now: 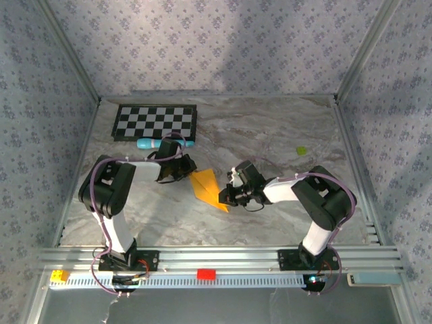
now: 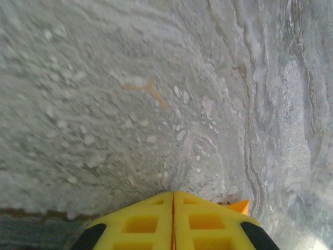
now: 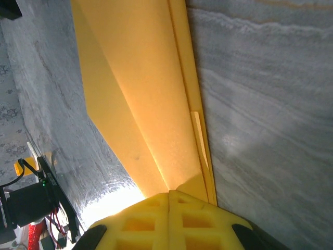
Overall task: Fold a paper plane with a square sheet of paper (pick it up from the middle)
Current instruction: Fourth fold the wing at the center of the table.
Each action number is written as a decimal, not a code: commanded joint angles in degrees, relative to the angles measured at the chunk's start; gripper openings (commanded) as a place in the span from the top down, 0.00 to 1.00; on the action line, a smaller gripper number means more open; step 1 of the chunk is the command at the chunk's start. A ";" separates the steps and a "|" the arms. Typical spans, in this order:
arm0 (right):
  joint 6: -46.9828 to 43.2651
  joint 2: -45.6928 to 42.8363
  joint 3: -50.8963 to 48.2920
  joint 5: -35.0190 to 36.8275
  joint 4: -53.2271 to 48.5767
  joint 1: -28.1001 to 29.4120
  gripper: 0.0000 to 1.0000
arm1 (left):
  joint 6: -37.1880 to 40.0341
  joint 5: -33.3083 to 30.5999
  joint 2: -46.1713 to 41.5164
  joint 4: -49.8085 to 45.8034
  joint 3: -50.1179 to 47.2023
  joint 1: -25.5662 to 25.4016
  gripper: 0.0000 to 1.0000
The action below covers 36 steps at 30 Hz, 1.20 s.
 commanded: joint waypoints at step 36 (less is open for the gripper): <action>0.61 2.18 -2.81 3.28 -10.17 -0.62 1.00 | -5.27 -4.86 -5.26 5.62 -11.08 -16.57 1.00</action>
